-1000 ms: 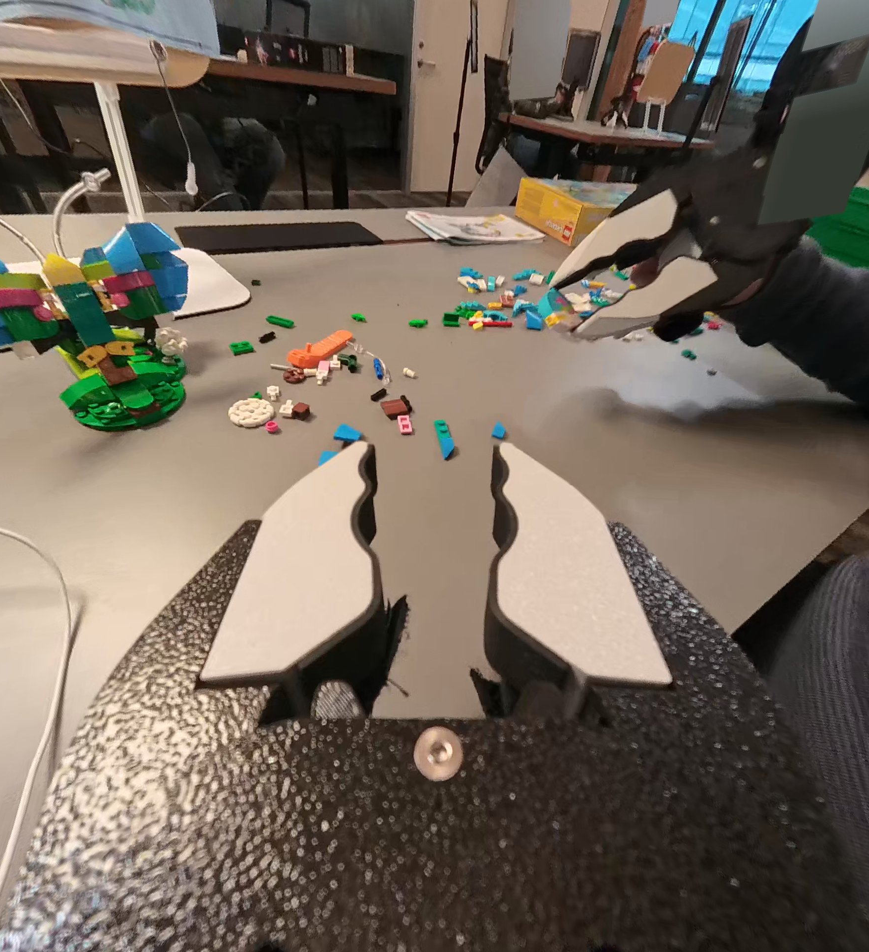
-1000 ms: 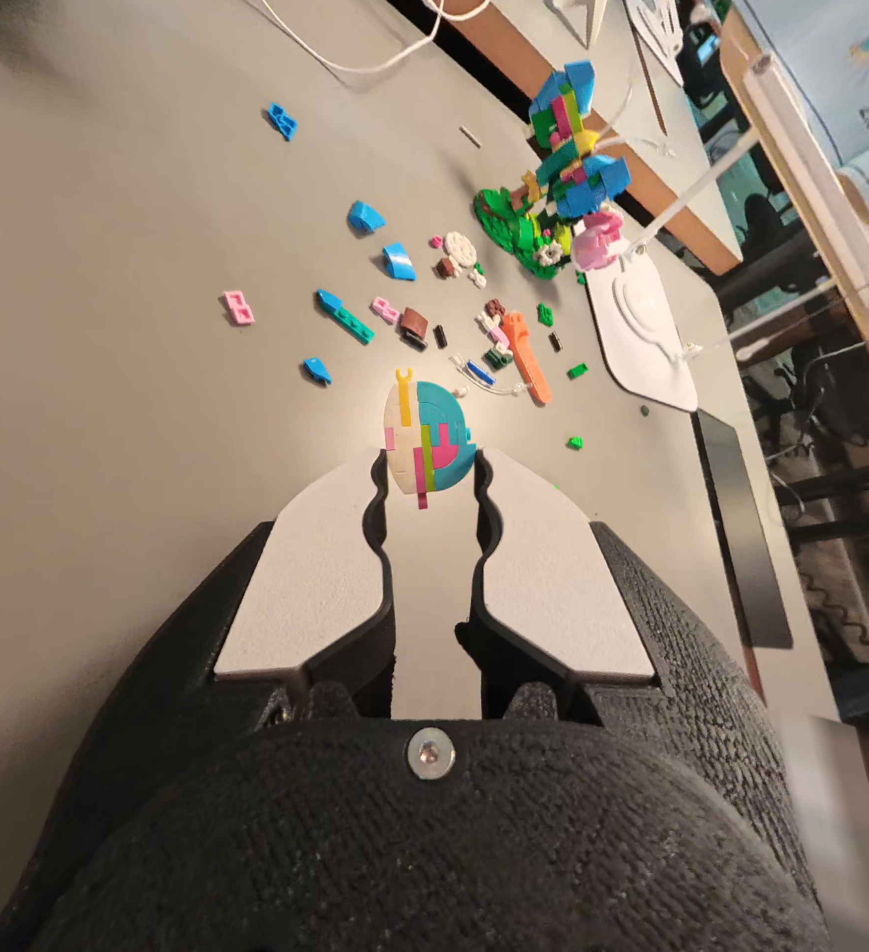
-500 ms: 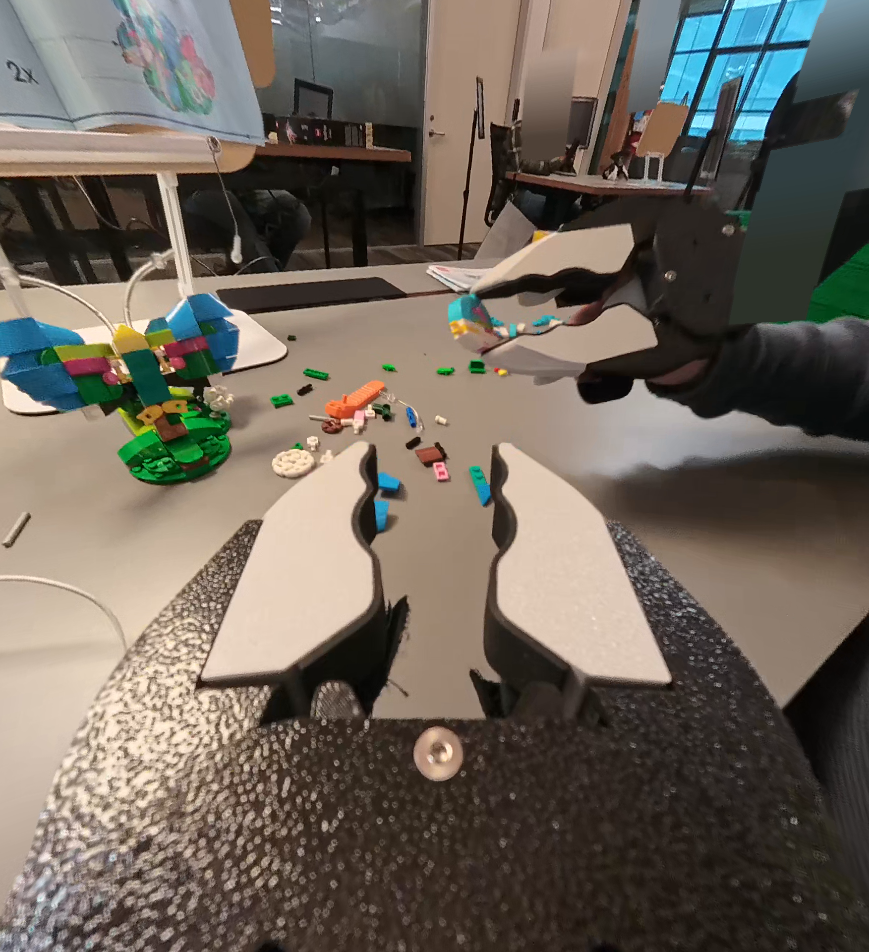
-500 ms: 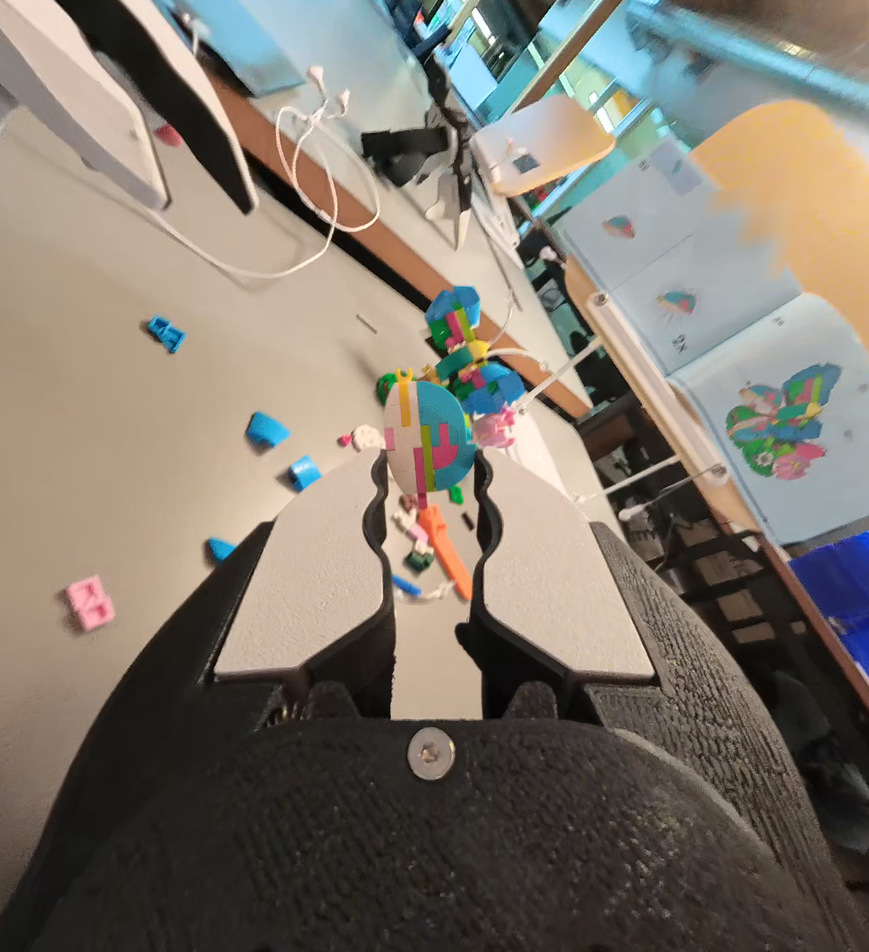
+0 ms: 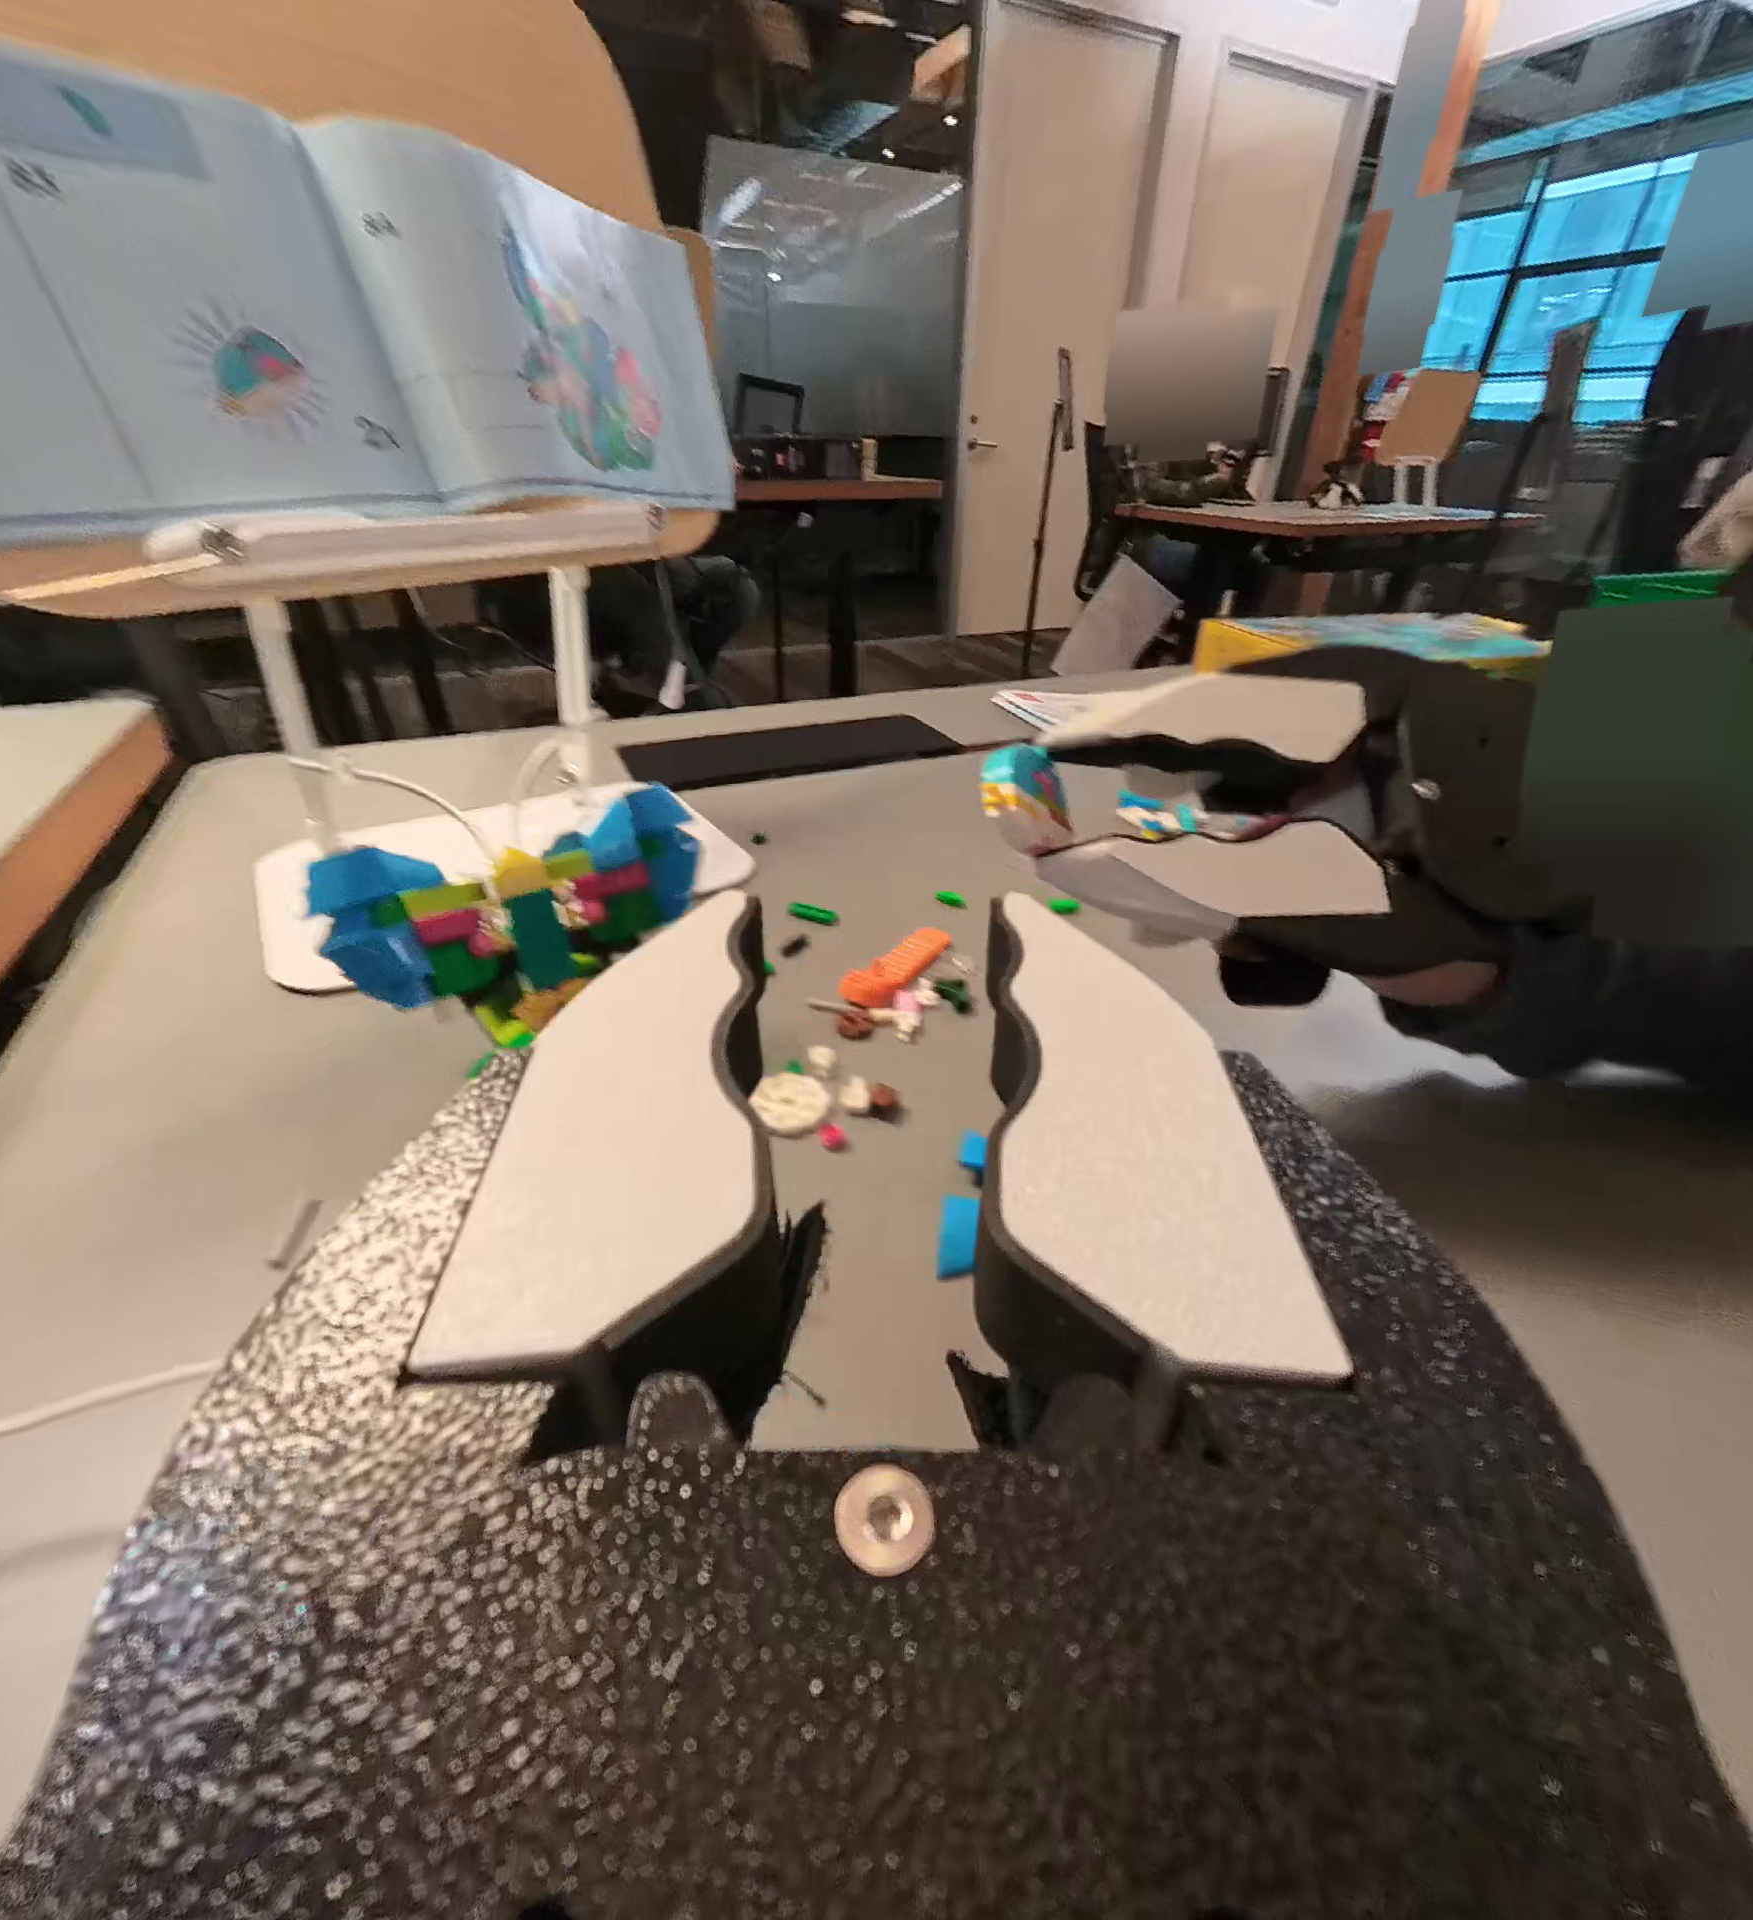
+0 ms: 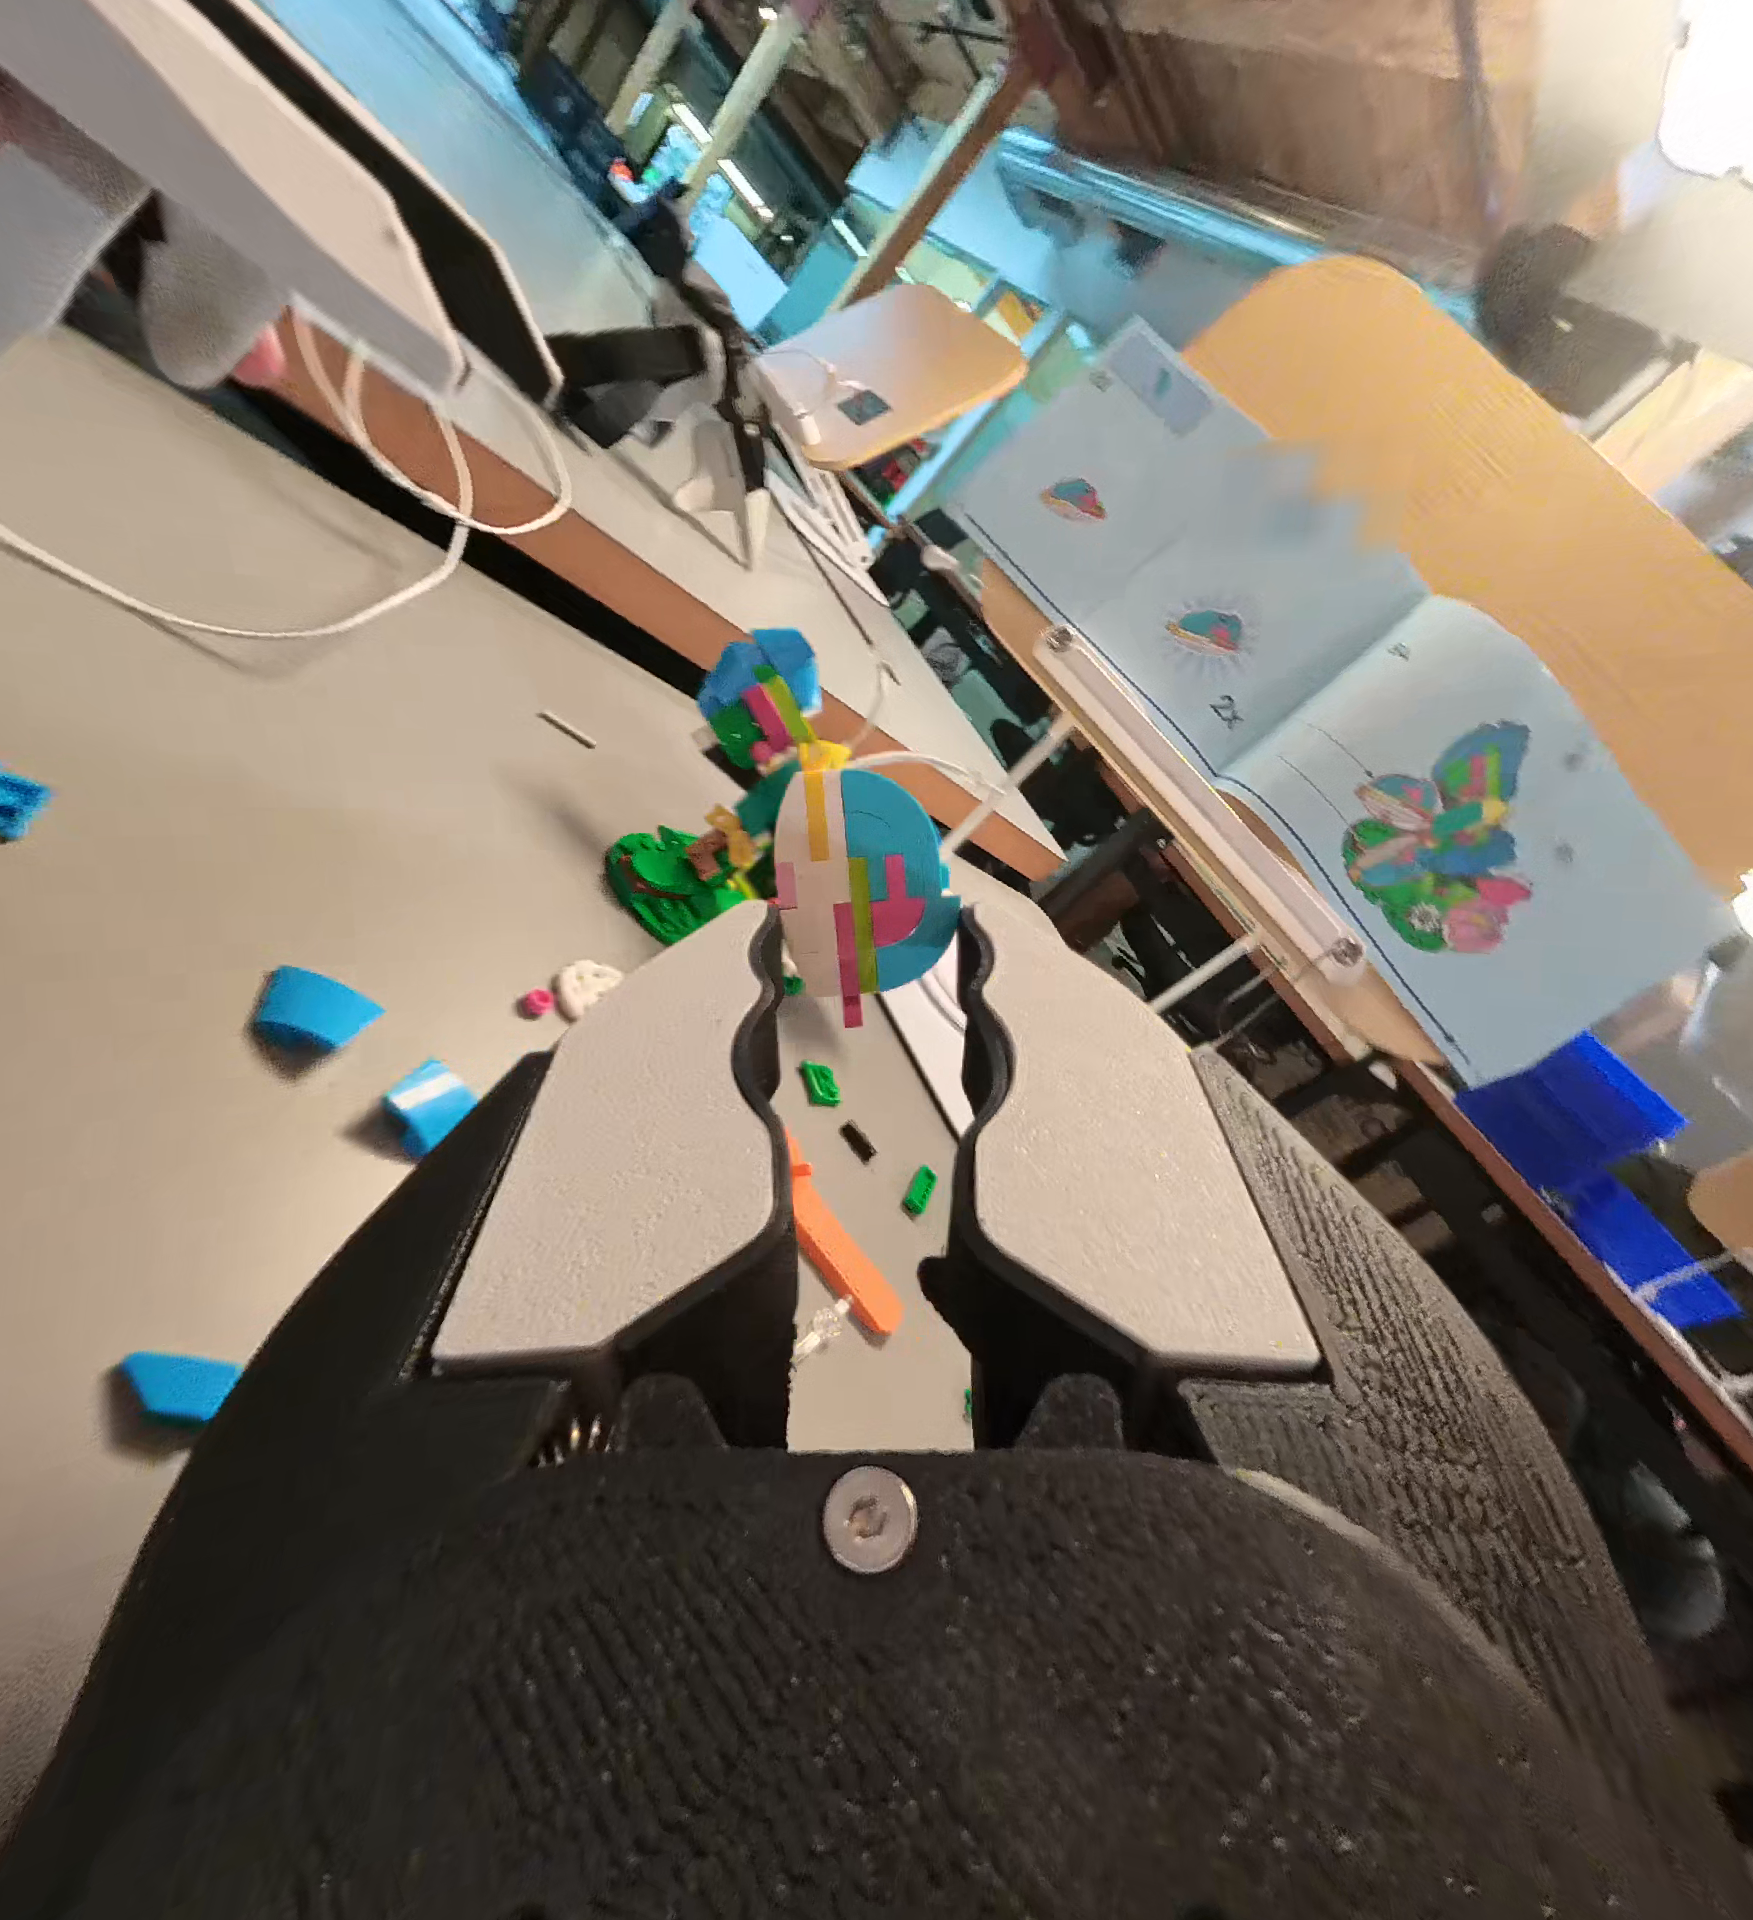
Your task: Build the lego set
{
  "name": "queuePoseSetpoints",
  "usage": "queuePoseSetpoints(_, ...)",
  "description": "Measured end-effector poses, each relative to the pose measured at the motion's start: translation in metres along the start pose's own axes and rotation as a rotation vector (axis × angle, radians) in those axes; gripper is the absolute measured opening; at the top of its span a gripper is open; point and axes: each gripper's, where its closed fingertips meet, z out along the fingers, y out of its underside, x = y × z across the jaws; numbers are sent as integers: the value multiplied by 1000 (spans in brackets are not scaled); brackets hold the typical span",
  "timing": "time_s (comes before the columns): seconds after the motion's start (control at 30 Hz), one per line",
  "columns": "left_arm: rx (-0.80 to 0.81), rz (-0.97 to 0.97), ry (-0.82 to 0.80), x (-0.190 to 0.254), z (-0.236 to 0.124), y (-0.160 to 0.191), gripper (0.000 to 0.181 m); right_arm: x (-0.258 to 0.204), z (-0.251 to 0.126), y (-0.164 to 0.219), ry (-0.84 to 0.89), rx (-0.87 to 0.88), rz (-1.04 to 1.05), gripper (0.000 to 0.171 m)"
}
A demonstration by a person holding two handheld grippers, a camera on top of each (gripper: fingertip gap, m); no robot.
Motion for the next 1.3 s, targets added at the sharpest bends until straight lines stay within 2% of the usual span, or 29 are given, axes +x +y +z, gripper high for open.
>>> queuePoseSetpoints(0.03, 8, 7, -27, -10, 4, -4, 42, 5, 1, 6, 32, -3, 25, 31)
queuePoseSetpoints(0.23, 31, 40, -161, -63, 27, -16, 49, 21, -5, 33, 147, -24, 7, 31)
queuePoseSetpoints(0.33, 102, 63, -253, -84, 29, -24, 51, 23, -4, 38, 147, -35, 43, 31)
queuePoseSetpoints(0.37, 159, 86, -298, -90, 24, -29, 45, 23, -3, 39, 145, -38, 53, 31)
queuePoseSetpoints(0.43, 314, 202, -414, -97, 6, -42, 22, 23, -3, 41, 143, -45, 65, 31)
queuePoseSetpoints(0.47, 351, 270, -461, -98, -2, -46, 17, 23, -4, 41, 143, -45, 71, 31)
queuePoseSetpoints(0.53, 322, 359, -514, -101, -8, -40, 17, 23, -4, 40, 141, -42, 81, 31)
queuePoseSetpoints(0.63, 291, 335, -507, -105, -5, -29, 16, 23, -4, 41, 143, -43, 84, 31)
queuePoseSetpoints(0.8, 358, 354, -525, -106, -12, -34, 10, 31, -6, 44, 189, -59, 88, 31)
queuePoseSetpoints(1.07, 272, 275, -499, -116, -3, -17, 11, 28, -6, 44, 172, -58, 91, 31)
queuePoseSetpoints(1.3, 139, 184, -412, -116, 15, 7, 15, 25, -3, 50, 147, -88, 103, 31)
